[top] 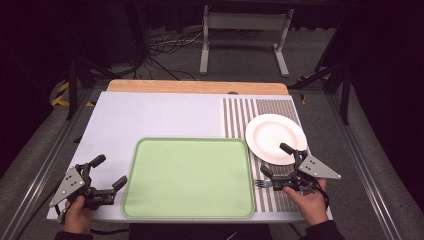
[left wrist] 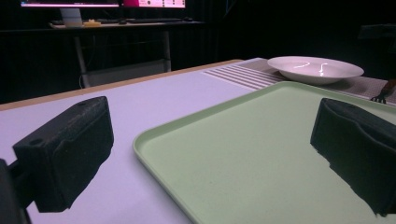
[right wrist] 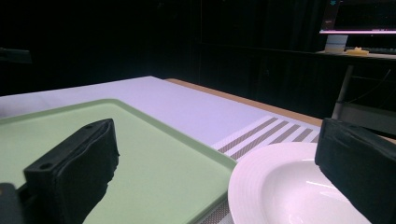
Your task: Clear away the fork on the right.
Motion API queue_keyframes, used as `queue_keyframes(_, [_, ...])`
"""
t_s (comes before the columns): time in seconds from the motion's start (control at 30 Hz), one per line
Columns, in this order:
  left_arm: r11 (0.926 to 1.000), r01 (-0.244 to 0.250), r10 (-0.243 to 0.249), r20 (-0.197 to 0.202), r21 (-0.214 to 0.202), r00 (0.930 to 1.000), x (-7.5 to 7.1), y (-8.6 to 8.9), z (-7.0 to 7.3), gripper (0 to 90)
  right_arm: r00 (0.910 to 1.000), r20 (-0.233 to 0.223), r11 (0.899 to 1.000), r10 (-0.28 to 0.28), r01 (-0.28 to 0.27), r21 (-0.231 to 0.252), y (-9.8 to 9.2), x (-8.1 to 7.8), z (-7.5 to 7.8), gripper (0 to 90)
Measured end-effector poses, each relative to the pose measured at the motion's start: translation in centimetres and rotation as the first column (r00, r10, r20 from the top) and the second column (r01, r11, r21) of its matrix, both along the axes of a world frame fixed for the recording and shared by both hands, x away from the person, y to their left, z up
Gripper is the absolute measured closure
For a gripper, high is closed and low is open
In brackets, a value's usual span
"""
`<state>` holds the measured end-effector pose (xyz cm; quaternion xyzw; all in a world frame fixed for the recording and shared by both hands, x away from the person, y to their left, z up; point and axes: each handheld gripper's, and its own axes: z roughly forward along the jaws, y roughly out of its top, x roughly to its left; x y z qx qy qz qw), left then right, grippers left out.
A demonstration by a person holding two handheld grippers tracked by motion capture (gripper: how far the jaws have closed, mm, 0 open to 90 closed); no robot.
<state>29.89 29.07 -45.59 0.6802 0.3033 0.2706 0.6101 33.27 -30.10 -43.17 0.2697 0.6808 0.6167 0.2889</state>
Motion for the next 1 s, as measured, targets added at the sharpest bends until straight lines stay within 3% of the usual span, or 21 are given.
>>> queue_keyframes(0.13, [1.0000,0.001,-0.001,-0.002,0.001,1.0000,0.0,0.0,-0.1,0.1,0.9994,-0.031,1.000,0.016,-0.016,-0.010,0.1,0.4,-0.1,1.2])
queue_keyframes(0.27, [1.0000,0.000,0.000,-0.003,0.002,1.0000,0.0,0.0,-0.1,0.1,0.9957,-0.080,0.994,0.048,-0.055,-0.090,0.0,0.7,1.0,3.3])
queue_keyframes(0.3, [1.0000,0.000,0.000,-0.003,0.002,1.0000,0.0,0.0,-0.1,0.1,0.9957,-0.080,0.994,0.048,-0.055,-0.090,0.0,0.7,1.0,3.3])
queue_keyframes(0.33, [1.0000,-0.001,0.001,-0.005,0.003,1.0000,0.0,0.0,-0.1,0.1,0.9923,-0.107,0.982,0.063,-0.081,-0.173,0.1,0.8,1.8,5.9])
queue_keyframes(0.4, [1.0000,0.000,0.000,-0.005,0.007,1.0000,0.1,0.0,-0.1,0.1,0.9890,-0.119,0.967,0.088,-0.113,-0.228,0.1,1.0,2.4,7.0])
queue_keyframes(0.57, [1.0000,-0.003,0.003,-0.006,0.005,1.0000,0.0,0.0,-0.1,0.1,0.9817,-0.162,0.941,0.100,-0.146,-0.307,0.0,1.6,3.1,5.9])
queue_keyframes(0.7, [1.0000,-0.001,0.001,-0.008,0.010,1.0000,0.1,0.0,-0.1,0.1,0.9703,-0.218,0.907,0.105,-0.183,-0.378,-0.1,2.0,3.5,6.8])
queue_keyframes(0.77, [1.0000,-0.001,0.001,-0.009,0.008,1.0000,0.1,0.0,-0.1,0.1,0.9553,-0.270,0.885,0.122,-0.227,-0.405,-0.1,2.1,3.6,6.6])
queue_keyframes(0.83, [1.0000,-0.002,0.002,-0.007,0.007,1.0000,0.1,0.0,-0.1,0.1,0.9450,-0.302,0.853,0.126,-0.258,-0.454,0.0,2.3,3.8,8.1])
queue_keyframes(1.0, [1.0000,0.001,0.000,-0.011,0.009,0.9999,0.1,0.0,-0.1,0.1,0.9252,-0.360,0.795,0.121,-0.307,-0.522,0.2,2.6,4.1,8.1])
